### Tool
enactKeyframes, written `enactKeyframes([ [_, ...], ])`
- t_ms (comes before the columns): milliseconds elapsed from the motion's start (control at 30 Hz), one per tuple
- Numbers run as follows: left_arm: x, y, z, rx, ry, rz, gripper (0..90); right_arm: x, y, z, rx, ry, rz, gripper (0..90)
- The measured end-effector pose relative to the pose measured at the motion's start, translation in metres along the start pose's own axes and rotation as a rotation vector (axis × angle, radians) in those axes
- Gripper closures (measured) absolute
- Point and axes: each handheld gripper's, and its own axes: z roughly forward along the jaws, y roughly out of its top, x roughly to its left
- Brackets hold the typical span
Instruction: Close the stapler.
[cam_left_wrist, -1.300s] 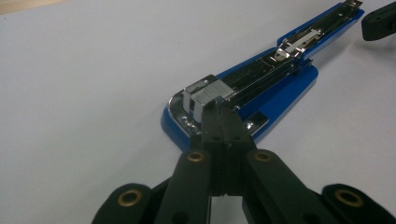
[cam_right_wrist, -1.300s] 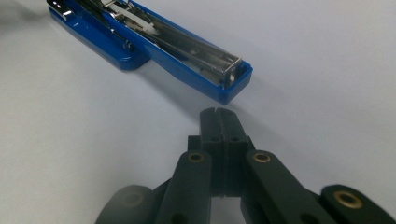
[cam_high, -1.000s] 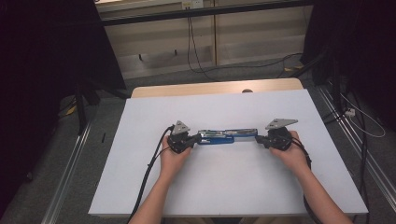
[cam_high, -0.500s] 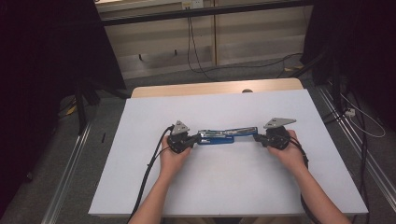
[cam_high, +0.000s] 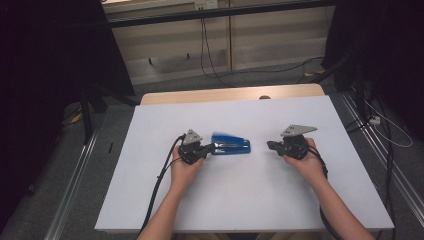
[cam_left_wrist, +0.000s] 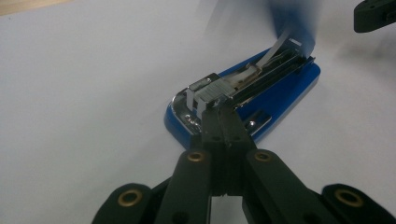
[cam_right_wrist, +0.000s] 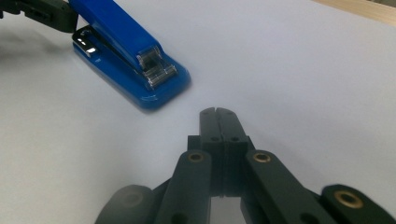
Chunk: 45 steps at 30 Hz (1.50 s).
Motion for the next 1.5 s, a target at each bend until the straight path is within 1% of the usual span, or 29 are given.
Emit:
enactKeyframes([
  [67, 0.0, 0.0, -0.002, -0.003, -0.006, -0.004, 90.0, 0.001, 0.0, 0.0, -0.004, 0.008, 0.003, 90.0],
  [100, 0.001, -0.001, -0.003, -0.007, -0.012, -0.013, 90.0, 0.002, 0.0, 0.0, -0.005, 0.013, 0.005, 90.0],
  [133, 0.001, -0.001, -0.004, -0.011, -0.018, -0.021, 89.8, 0.003, 0.0, 0.0, -0.01, 0.02, 0.009, 88.4],
  [167, 0.001, -0.001, -0.007, -0.008, -0.016, -0.017, 88.6, 0.004, 0.0, 0.0, -0.015, 0.023, 0.012, 86.9],
  [233, 0.001, -0.001, -0.011, -0.025, -0.026, -0.036, 85.5, 0.006, -0.001, -0.001, -0.019, 0.029, 0.021, 81.8],
  [267, 0.001, -0.001, -0.014, -0.032, -0.029, -0.051, 82.5, 0.007, -0.001, -0.003, -0.025, 0.035, 0.028, 79.0],
  [333, 0.001, -0.001, -0.019, -0.04, -0.038, -0.057, 75.5, 0.008, -0.002, -0.006, -0.033, 0.036, 0.037, 71.6],
  [400, 0.0, -0.001, -0.025, -0.036, -0.035, -0.069, 64.1, 0.01, -0.002, -0.009, -0.039, 0.036, 0.048, 59.9],
  [433, 0.0, -0.001, -0.028, -0.035, -0.039, -0.07, 62.4, 0.011, -0.002, -0.011, -0.041, 0.035, 0.048, 57.5],
  [467, 0.0, 0.0, -0.031, -0.036, -0.034, -0.074, 59.6, 0.013, -0.003, -0.013, -0.046, 0.032, 0.052, 55.7],
  [500, 0.0, 0.0, -0.034, -0.043, -0.035, -0.085, 54.0, 0.014, -0.003, -0.015, -0.05, 0.03, 0.055, 52.5],
  [533, 0.0, -0.001, -0.038, -0.05, -0.042, -0.094, 50.6, 0.015, -0.003, -0.017, -0.054, 0.028, 0.059, 49.9],
  [567, 0.0, -0.001, -0.041, -0.058, -0.048, -0.092, 50.1, 0.017, -0.003, -0.02, -0.058, 0.025, 0.061, 48.8],
  [633, -0.002, -0.001, -0.047, -0.052, -0.04, -0.082, 45.3, 0.019, -0.004, -0.026, -0.072, 0.028, 0.064, 44.4],
  [667, -0.003, -0.002, -0.049, -0.058, -0.037, -0.087, 42.9, 0.021, -0.005, -0.028, -0.081, 0.026, 0.071, 42.1],
  [767, -0.005, -0.002, -0.059, -0.056, -0.029, -0.076, 36.8, 0.026, -0.008, -0.036, -0.084, 0.024, 0.061, 37.0],
  [833, -0.006, -0.002, -0.065, -0.067, -0.02, -0.069, 32.6, 0.03, -0.011, -0.042, -0.086, 0.023, 0.06, 35.1],
  [900, -0.006, -0.004, -0.068, -0.074, -0.018, -0.072, 28.8, 0.031, -0.014, -0.047, -0.09, 0.019, 0.055, 32.6],
  [967, -0.005, -0.006, -0.07, -0.072, -0.012, -0.07, 26.0, 0.034, -0.018, -0.052, -0.099, 0.013, 0.068, 30.0],
  [1033, -0.004, -0.007, -0.071, -0.074, -0.009, -0.085, 24.0, 0.035, -0.023, -0.057, -0.1, 0.009, 0.066, 28.3],
  [1133, -0.004, -0.007, -0.072, -0.079, -0.012, -0.088, 21.6, 0.036, -0.028, -0.063, -0.105, 0.003, 0.069, 26.0],
  [1233, -0.005, -0.008, -0.075, -0.051, -0.001, -0.057, 17.5, 0.039, -0.034, -0.069, -0.095, -0.001, 0.052, 25.1],
  [1300, -0.005, -0.01, -0.079, -0.051, 0.0, -0.057, 15.9, 0.041, -0.036, -0.071, -0.081, -0.009, 0.04, 23.7],
  [1400, -0.004, -0.014, -0.085, -0.055, 0.012, -0.059, 13.7, 0.044, -0.041, -0.074, -0.071, -0.006, 0.042, 21.6],
  [1500, -0.002, -0.018, -0.091, -0.054, 0.016, -0.073, 12.9, 0.045, -0.044, -0.077, -0.068, -0.007, 0.037, 20.1],
])
